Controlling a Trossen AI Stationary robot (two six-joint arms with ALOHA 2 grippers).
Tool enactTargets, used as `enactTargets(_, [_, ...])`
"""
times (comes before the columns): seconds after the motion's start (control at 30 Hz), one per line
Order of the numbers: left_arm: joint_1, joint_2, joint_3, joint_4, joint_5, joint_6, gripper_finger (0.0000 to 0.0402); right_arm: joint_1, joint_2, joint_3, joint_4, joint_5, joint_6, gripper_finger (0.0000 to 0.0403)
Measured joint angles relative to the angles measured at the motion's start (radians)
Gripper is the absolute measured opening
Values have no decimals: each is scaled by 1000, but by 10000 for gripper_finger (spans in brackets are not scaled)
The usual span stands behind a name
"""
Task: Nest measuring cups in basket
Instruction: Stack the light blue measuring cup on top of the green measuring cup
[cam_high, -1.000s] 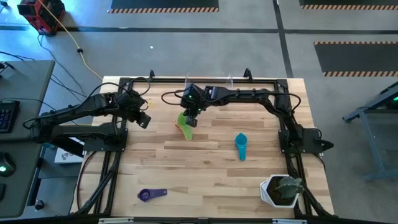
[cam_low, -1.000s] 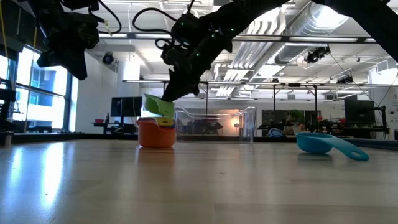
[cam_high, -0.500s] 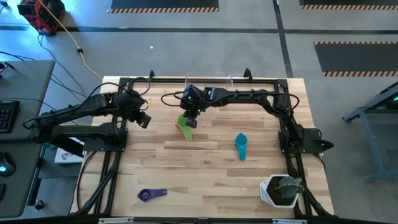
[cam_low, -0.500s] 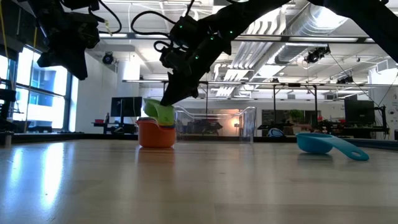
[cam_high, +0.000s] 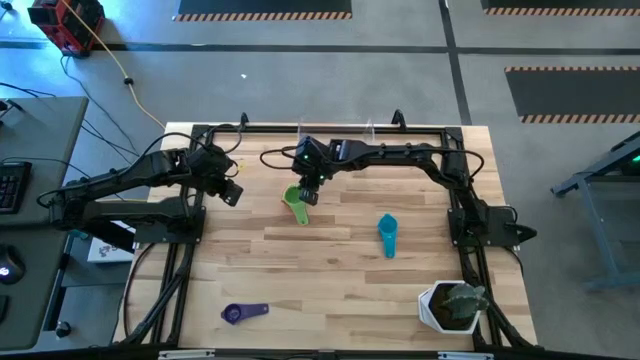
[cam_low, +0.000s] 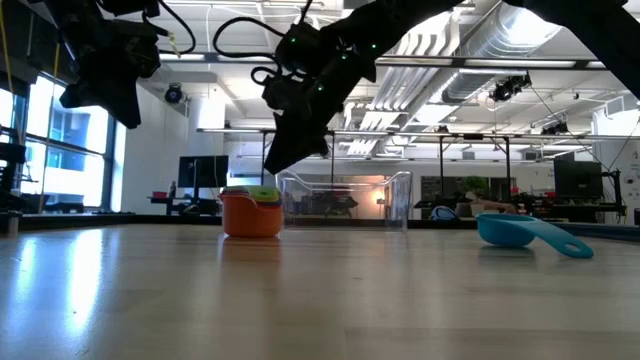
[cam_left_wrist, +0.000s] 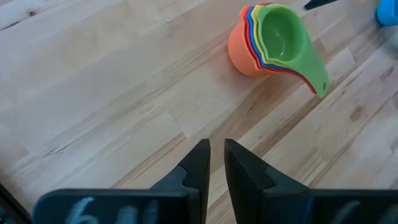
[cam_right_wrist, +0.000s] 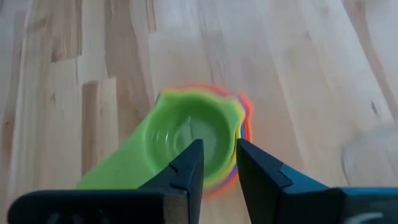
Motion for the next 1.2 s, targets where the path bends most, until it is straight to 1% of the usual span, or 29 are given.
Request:
enactTargets(0.1, [0,0,0,0,0,20,37,1,-19,0,-54,0,50,87])
enactTargets(0.27, [0,0,0,10,-1,69,37,9,-58,0,-153,4,190,87])
enactTargets(0.5, [0,0,0,10,4,125,37,32,-83,2,-277,31,470,87])
enactTargets(0.6, [0,0,0,10,4,155,37,50,-85,2,-351,65,560,87])
enactTargets(0.7, [0,0,0,10,3,168,37,76,-85,2,-456,107,611,87])
enactTargets(0.83, [0,0,0,10,3,179,37,112,-85,-1,-606,192,671,87])
enactTargets(0.93, [0,0,0,10,3,208,37,133,-85,-1,-691,206,718,87])
enactTargets(1.2, [0,0,0,10,3,211,37,182,-85,-1,-844,274,786,87])
